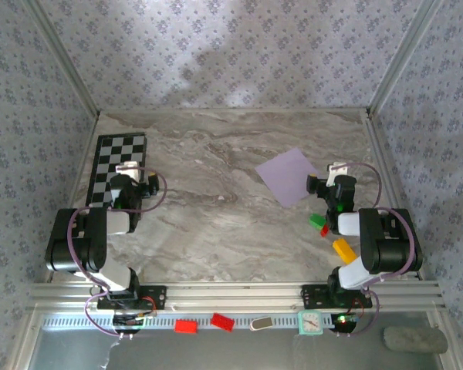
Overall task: Fold a paper plane with a square sheet of paper (pick it up from the middle)
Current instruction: Move the square sheet of paper to the center of the table.
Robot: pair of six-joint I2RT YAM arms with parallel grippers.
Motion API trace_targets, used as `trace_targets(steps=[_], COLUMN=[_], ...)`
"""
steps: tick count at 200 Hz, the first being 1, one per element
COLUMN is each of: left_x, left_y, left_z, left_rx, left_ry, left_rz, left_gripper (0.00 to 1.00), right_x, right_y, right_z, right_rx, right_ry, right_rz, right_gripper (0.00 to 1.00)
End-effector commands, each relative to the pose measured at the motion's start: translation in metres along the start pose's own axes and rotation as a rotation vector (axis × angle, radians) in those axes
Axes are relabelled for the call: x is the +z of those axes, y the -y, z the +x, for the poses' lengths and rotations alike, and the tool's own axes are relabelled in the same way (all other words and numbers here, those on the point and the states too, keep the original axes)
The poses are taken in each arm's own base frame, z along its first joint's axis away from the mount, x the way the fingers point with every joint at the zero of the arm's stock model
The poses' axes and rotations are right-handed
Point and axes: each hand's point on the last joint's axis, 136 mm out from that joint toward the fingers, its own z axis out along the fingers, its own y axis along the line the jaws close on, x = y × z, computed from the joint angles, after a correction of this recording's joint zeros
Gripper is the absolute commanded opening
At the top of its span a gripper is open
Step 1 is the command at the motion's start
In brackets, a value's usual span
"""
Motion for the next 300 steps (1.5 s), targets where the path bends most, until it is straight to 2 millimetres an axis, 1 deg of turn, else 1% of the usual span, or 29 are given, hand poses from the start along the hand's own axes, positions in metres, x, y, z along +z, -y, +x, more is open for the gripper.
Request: trace_targets(steps=[1, 15, 31, 49, 56, 69, 77, 80, 84, 86, 88, 98, 104, 116, 139, 145, 159, 181, 199, 202, 204, 206, 208, 238, 268, 287, 300], left_x=[-0.007, -0.012, -0.018, -0.028, -0.032, -0.04, -0.045, -0.047, -0.049, -0.049, -0.05, -0.053, -0.054, -0.054, -0.052, -0.052, -0.051, -0.047, -0.044, -0.044, -0.044, -0.043, -0.043, -0.041, -0.04, -0.04, -0.04], left_y=[0.004, 0.002, 0.001, 0.0, 0.001, 0.003, 0.006, 0.006, 0.006, 0.006, 0.006, 0.007, 0.014, 0.032, 0.056, 0.066, 0.08, 0.096, 0.104, 0.105, 0.106, 0.106, 0.107, 0.113, 0.116, 0.117, 0.118], left_z=[-0.017, -0.023, -0.037, -0.054, -0.062, -0.077, -0.081, -0.086, -0.086, -0.087, -0.087, -0.09, -0.09, -0.092, -0.092, -0.094, -0.092, -0.084, -0.075, -0.074, -0.074, -0.073, -0.073, -0.064, -0.06, -0.058, -0.057], left_rx=[0.012, 0.01, 0.007, -0.025, -0.05, -0.118, -0.174, -0.213, -0.264, -0.291, -0.315, -0.41, -0.428, -0.448, -0.533, -0.539, -0.573, -0.603, -0.603, -0.604, -0.605, -0.605, -0.605, -0.614, -0.622, -0.625, -0.625], left_ry=[0.046, 0.04, 0.029, 0.018, 0.014, 0.003, -0.022, -0.024, -0.045, -0.054, -0.065, -0.116, -0.156, -0.212, -0.276, -0.289, -0.32, -0.369, -0.402, -0.406, -0.408, -0.412, -0.414, -0.447, -0.468, -0.476, -0.486], left_rz=[0.017, 0.006, -0.005, -0.012, -0.009, -0.001, 0.009, 0.01, 0.007, 0.003, 0.001, -0.005, 0.021, 0.116, 0.238, 0.291, 0.365, 0.415, 0.427, 0.428, 0.429, 0.427, 0.427, 0.432, 0.433, 0.431, 0.43], left_gripper=[1.0, 1.0, 1.0, 1.0, 1.0, 1.0, 1.0, 1.0, 1.0, 1.0, 1.0, 1.0, 1.0, 1.0, 1.0, 1.0, 1.0, 1.0, 1.0, 1.0, 1.0, 1.0, 1.0, 1.0, 1.0, 1.0, 1.0], right_x=[-0.01, -0.017, -0.025, -0.035, -0.039, -0.043, -0.045, -0.045, -0.045, -0.045, -0.044, -0.041, -0.038, -0.03, -0.01, -0.003, 0.011, 0.033, 0.048, 0.049, 0.05, 0.055, 0.057, 0.076, 0.083, 0.08, 0.076], right_y=[0.005, 0.005, 0.008, 0.013, 0.016, 0.016, 0.015, 0.013, 0.011, 0.009, 0.008, 0.0, -0.005, -0.015, -0.037, -0.044, -0.059, -0.07, -0.079, -0.081, -0.081, -0.082, -0.083, -0.094, -0.096, -0.097, -0.102], right_z=[-0.016, -0.024, -0.033, -0.053, -0.063, -0.077, -0.078, -0.078, -0.078, -0.074, -0.077, -0.073, -0.07, -0.063, -0.053, -0.051, -0.045, -0.035, -0.031, -0.027, -0.021, -0.03, -0.03, -0.009, 0.009, 0.022, 0.029], right_rx=[-0.001, -0.005, -0.003, 0.016, 0.057, 0.131, 0.204, 0.226, 0.246, 0.255, 0.264, 0.305, 0.331, 0.383, 0.431, 0.435, 0.442, 0.457, 0.463, 0.464, 0.464, 0.463, 0.463, 0.452, 0.44, 0.437, 0.428], right_ry=[0.046, 0.055, 0.063, 0.079, 0.076, 0.052, -0.003, -0.026, -0.053, -0.08, -0.087, -0.169, -0.211, -0.298, -0.459, -0.488, -0.54, -0.594, -0.625, -0.637, -0.654, -0.638, -0.641, -0.715, -0.765, -0.8, -0.826], right_rz=[0.011, 0.013, 0.04, 0.081, 0.097, 0.097, 0.093, 0.087, 0.077, 0.072, 0.066, 0.032, 0.015, -0.017, -0.103, -0.139, -0.204, -0.227, -0.243, -0.242, -0.238, -0.242, -0.243, -0.228, -0.169, -0.118, -0.097], right_gripper=[1.0, 1.0, 1.0, 1.0, 1.0, 1.0, 1.0, 1.0, 1.0, 1.0, 1.0, 1.0, 1.0, 1.0, 1.0, 1.0, 1.0, 1.0, 0.99, 0.99, 0.99, 0.99, 0.98, 0.96, 0.95, 0.95, 0.95])
